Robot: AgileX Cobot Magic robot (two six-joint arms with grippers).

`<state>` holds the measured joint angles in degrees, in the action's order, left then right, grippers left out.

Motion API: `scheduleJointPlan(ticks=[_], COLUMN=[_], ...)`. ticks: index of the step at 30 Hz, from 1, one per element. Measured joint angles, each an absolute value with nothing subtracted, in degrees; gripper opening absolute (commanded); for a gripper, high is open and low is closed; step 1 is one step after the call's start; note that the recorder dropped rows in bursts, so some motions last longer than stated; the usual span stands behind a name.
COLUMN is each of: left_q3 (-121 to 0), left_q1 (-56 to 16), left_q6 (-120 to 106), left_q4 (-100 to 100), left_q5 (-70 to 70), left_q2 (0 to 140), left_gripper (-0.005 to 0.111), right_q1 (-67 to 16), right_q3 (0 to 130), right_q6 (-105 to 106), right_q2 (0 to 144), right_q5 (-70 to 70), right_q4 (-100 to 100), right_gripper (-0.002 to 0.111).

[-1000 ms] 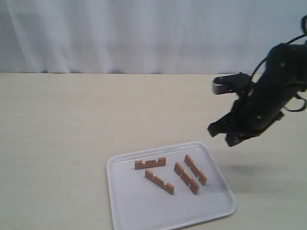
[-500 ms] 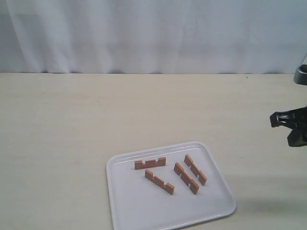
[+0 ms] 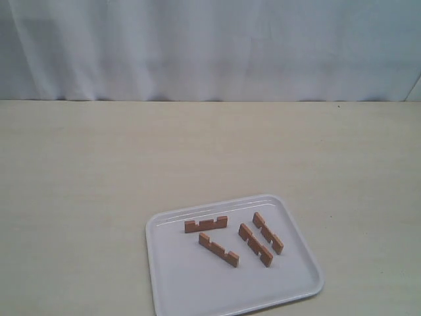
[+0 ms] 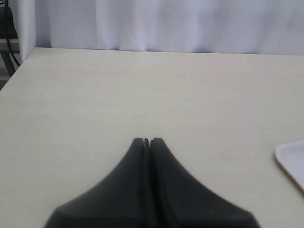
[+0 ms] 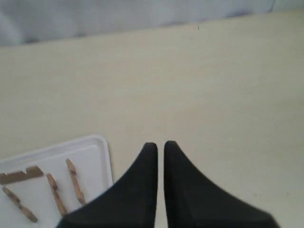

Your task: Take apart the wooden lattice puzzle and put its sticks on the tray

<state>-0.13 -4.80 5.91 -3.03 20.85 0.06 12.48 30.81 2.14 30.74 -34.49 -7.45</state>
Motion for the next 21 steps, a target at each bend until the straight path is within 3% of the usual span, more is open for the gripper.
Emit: scheduleJointPlan(ticks=[4,12,21], left_q3=[-0.13,-0.13,-0.13], left_q1=[-4.8,-4.8,-4.8], left_q6=[5.91,5.91,5.91], left_q4=[-3.03,-3.03,-3.03], left_q5=[20.85,20.85,20.85], left_q2=[0.06,0.06,0.06], left_gripper=[0.0,0.0,0.0], right_q1=[11.75,1.74,-1.37], right_q3=[27.13,26.61,28.79], right_q6=[5.52,8.15,6.49], right_q2=[17.68,1.96,0.26], right_q5=[-31.68,-30.98,-33.46], right_q4=[-11.42,-12.38,-12.83], right_gripper=[0.005,0.005,0.005])
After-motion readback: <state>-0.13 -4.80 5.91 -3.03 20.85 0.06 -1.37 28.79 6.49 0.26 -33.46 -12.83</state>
